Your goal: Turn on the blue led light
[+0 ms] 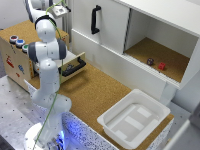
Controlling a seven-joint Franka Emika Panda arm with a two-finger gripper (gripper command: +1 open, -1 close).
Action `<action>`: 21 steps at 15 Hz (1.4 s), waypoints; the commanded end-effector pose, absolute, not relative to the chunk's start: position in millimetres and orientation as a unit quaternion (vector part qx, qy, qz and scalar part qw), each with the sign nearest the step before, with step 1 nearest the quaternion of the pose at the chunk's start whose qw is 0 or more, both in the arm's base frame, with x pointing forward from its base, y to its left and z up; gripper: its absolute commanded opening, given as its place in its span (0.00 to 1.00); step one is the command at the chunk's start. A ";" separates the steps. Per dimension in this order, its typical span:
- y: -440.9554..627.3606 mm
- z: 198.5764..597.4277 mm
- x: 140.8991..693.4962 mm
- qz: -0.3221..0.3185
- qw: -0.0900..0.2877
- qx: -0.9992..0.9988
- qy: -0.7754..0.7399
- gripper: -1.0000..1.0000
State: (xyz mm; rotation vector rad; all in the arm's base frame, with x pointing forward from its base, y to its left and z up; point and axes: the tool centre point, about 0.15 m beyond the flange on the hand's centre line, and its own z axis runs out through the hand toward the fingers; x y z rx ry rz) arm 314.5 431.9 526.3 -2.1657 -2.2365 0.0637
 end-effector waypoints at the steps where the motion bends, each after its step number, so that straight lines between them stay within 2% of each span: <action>1: 451.3 553.1 254.1 0.050 0.015 -0.704 -0.708 1.00; 3: 472.7 548.8 235.5 0.048 0.000 -0.725 -0.687 1.00; 12: 546.3 545.9 135.8 0.029 0.029 -0.767 -0.640 1.00; 16: 565.8 539.5 124.4 0.029 0.029 -0.764 -0.644 1.00; 17: 565.5 540.2 124.0 0.012 0.019 -0.761 -0.648 0.00; 21: 549.4 530.6 129.6 0.013 -0.003 -0.764 -0.645 0.00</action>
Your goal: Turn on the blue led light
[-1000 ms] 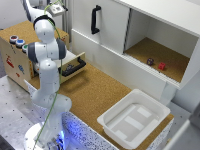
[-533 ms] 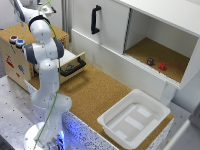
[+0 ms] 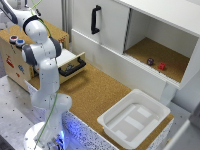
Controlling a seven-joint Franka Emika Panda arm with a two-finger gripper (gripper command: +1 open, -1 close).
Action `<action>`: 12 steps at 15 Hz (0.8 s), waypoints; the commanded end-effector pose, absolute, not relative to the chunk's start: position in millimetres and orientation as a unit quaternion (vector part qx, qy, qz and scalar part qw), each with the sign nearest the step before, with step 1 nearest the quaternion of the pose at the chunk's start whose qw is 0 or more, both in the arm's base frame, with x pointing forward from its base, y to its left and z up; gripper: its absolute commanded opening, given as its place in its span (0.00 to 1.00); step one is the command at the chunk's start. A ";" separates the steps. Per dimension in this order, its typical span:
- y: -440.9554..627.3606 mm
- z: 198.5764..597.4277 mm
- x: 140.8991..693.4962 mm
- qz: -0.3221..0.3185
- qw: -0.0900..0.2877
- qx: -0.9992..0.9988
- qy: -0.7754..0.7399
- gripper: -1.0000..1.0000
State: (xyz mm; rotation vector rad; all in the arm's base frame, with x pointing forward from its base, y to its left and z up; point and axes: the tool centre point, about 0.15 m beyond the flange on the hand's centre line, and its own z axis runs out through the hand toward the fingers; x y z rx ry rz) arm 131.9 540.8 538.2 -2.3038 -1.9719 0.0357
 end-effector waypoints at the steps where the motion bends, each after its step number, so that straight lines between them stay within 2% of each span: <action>1: 546.9 529.4 130.3 0.011 -0.003 -0.764 -0.645 0.00; 12: 523.5 496.2 136.6 0.016 -0.002 -0.775 -0.632 0.00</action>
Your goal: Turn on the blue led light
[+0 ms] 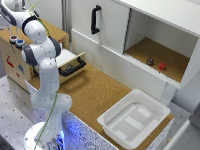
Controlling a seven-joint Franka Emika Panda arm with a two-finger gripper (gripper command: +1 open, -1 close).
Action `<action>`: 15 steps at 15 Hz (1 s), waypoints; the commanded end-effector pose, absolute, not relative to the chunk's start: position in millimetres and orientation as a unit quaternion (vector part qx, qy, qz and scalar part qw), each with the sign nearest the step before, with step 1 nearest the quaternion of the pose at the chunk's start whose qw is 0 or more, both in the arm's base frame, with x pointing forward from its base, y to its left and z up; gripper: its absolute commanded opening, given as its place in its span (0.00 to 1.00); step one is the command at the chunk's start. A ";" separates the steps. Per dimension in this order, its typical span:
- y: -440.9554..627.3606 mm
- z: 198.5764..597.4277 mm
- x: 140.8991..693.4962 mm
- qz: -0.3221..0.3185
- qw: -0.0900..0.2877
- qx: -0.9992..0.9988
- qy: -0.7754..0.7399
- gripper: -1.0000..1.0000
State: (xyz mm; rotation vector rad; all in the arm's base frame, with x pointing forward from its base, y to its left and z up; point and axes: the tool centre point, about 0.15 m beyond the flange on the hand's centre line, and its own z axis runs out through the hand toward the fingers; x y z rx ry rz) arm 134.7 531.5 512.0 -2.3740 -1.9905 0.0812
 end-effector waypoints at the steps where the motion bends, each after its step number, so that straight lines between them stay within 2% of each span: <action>1: 521.4 492.0 138.2 0.017 -0.002 -0.777 -0.630 0.00; 10: 510.8 447.0 159.0 0.025 0.019 -0.804 -0.594 0.00; 15: 514.7 421.9 153.8 0.053 0.020 -0.800 -0.598 0.00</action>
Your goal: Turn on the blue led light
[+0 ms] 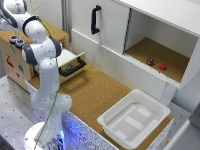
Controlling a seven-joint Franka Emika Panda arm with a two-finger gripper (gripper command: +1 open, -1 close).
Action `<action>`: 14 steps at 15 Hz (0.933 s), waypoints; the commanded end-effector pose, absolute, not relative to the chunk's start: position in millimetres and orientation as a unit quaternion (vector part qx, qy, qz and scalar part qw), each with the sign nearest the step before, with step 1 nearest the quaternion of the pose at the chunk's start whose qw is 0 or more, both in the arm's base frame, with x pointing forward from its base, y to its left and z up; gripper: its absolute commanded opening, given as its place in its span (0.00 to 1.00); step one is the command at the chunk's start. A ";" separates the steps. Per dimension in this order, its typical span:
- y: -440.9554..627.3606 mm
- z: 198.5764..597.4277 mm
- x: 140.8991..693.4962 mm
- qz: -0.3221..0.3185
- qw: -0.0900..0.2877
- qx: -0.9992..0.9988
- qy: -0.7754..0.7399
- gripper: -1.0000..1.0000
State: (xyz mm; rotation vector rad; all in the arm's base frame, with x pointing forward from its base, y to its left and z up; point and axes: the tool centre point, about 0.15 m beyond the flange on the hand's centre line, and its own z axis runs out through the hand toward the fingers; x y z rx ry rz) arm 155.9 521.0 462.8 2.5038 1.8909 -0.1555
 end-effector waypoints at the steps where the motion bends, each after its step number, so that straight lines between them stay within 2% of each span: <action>1: 512.2 427.7 152.2 -0.050 -0.019 0.803 0.594 0.00; 4: 497.9 476.1 149.0 -0.015 -0.003 0.819 0.574 0.00; 8: 493.0 546.2 146.5 0.028 0.040 0.816 0.576 0.00; 10: 496.6 560.4 146.1 0.033 0.053 0.810 0.584 0.00; 14: 502.9 553.1 144.0 0.027 0.043 0.809 0.586 0.00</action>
